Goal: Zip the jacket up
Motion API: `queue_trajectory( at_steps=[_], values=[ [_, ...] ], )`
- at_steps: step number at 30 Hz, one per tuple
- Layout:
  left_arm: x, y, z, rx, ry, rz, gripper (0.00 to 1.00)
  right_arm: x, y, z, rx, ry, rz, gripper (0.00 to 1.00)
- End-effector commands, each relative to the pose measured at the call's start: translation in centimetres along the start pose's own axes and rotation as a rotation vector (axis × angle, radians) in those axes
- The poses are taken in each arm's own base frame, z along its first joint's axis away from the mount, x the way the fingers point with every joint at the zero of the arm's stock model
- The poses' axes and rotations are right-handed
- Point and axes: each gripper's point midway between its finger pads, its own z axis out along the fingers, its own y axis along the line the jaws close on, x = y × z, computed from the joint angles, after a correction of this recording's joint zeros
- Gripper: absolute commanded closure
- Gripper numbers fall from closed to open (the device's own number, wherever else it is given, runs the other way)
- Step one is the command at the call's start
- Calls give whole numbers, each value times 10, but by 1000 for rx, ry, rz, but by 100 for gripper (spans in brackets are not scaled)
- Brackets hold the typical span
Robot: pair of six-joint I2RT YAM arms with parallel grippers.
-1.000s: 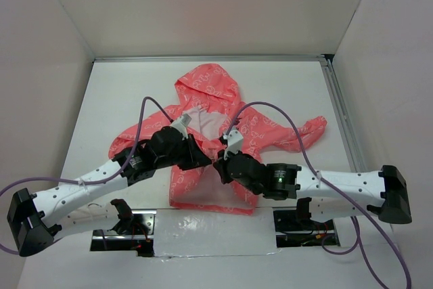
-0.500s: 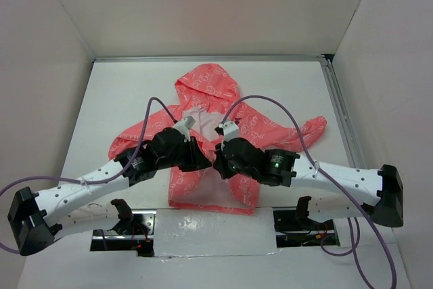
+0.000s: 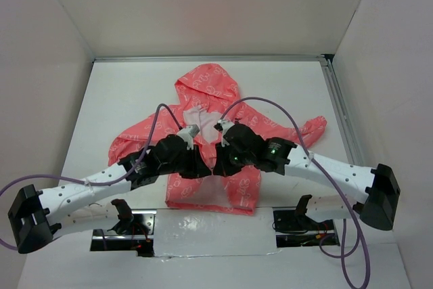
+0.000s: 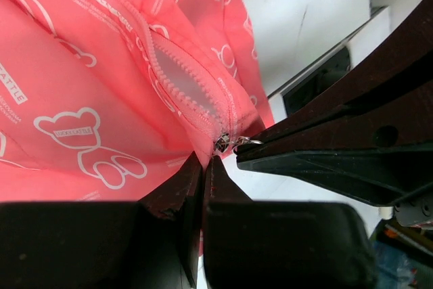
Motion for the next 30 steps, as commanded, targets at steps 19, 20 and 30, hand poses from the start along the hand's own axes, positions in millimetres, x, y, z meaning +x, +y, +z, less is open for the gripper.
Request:
queue_trajectory(
  at_steps=[19,20,30],
  values=[
    [56,17,-15,67,226,332,100,-15,4,4,69,-24,-191,100],
    [58,16,-18,79,229,336,100,-20,-3,4,106,-58,-177,100],
    [75,22,-17,85,319,330,100,-49,16,-2,31,-202,-175,100]
  ],
)
